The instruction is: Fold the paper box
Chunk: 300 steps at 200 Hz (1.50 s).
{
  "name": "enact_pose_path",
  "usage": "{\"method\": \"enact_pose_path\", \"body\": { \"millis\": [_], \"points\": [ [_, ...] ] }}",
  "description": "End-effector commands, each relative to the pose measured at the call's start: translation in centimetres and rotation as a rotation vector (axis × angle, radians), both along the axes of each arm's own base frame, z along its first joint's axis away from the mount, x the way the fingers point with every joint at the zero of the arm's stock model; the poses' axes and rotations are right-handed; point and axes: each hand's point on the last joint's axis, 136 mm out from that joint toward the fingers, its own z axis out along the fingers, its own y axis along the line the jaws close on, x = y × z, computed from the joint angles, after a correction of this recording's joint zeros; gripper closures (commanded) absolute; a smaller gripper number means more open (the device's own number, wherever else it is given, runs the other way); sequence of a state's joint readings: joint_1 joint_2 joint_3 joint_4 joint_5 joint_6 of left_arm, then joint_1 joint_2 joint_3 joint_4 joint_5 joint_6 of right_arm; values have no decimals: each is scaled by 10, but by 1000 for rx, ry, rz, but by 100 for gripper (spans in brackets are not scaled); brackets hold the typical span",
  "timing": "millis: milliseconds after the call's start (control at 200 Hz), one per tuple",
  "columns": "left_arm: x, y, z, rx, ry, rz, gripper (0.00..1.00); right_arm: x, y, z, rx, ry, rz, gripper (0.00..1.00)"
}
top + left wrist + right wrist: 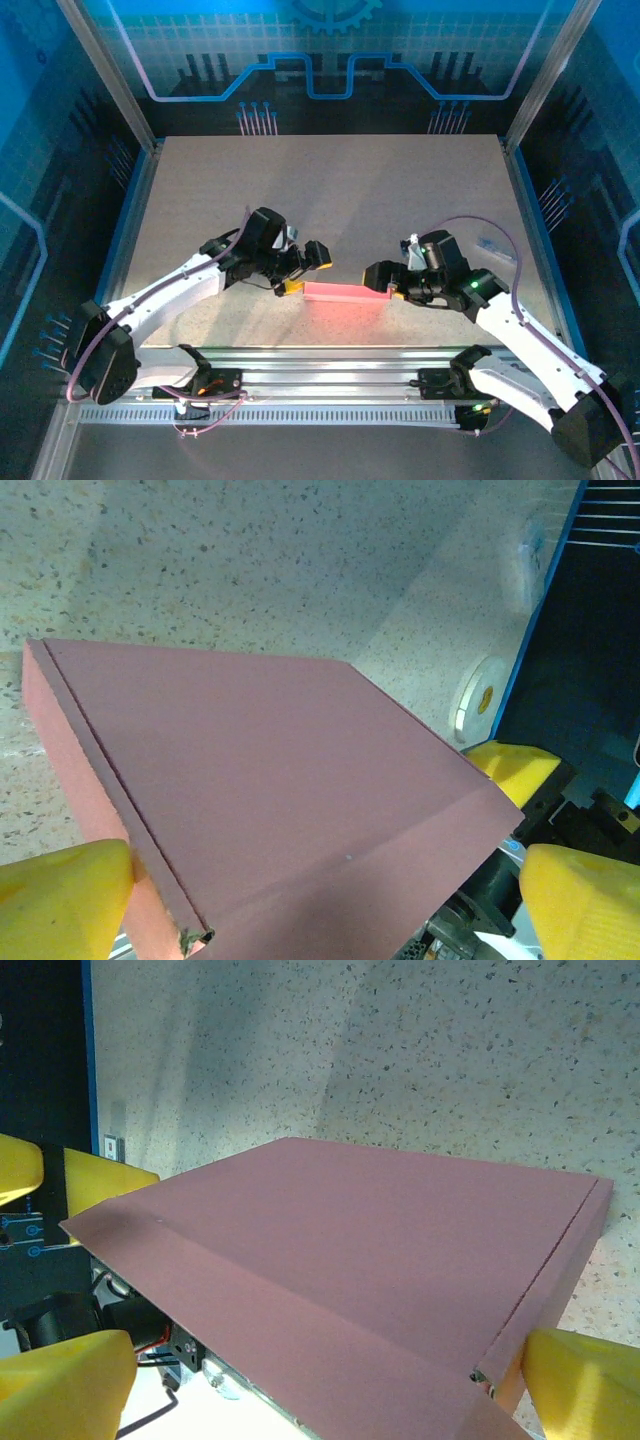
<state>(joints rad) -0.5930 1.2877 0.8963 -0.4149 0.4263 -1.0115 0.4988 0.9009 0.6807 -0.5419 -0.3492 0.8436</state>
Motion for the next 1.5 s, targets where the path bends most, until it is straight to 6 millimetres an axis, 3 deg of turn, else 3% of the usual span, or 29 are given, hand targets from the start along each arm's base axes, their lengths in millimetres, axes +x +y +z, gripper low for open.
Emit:
{"method": "enact_pose_path", "body": {
  "millis": [0,410,851,1276,1446,1496],
  "points": [
    [0,-11,10,-51,9,-51,1,5,5,13,43,2,1,0],
    [15,-10,3,-29,17,-55,1,15,0,5,-21,1,-10,0],
    [16,-1,5,-9,1,-51,1,18,-17,3,-96,-13,-30,0],
    [10,28,42,120,-294,-194,1,16,-24,25,-150,-119,71,0],
    [-1,36,52,174,-407,-312,18,7,-30,24,-210,-136,143,10],
    [-2,38,50,200,-413,-346,21,10,-31,33,-225,-163,149,13]
  ]
}}
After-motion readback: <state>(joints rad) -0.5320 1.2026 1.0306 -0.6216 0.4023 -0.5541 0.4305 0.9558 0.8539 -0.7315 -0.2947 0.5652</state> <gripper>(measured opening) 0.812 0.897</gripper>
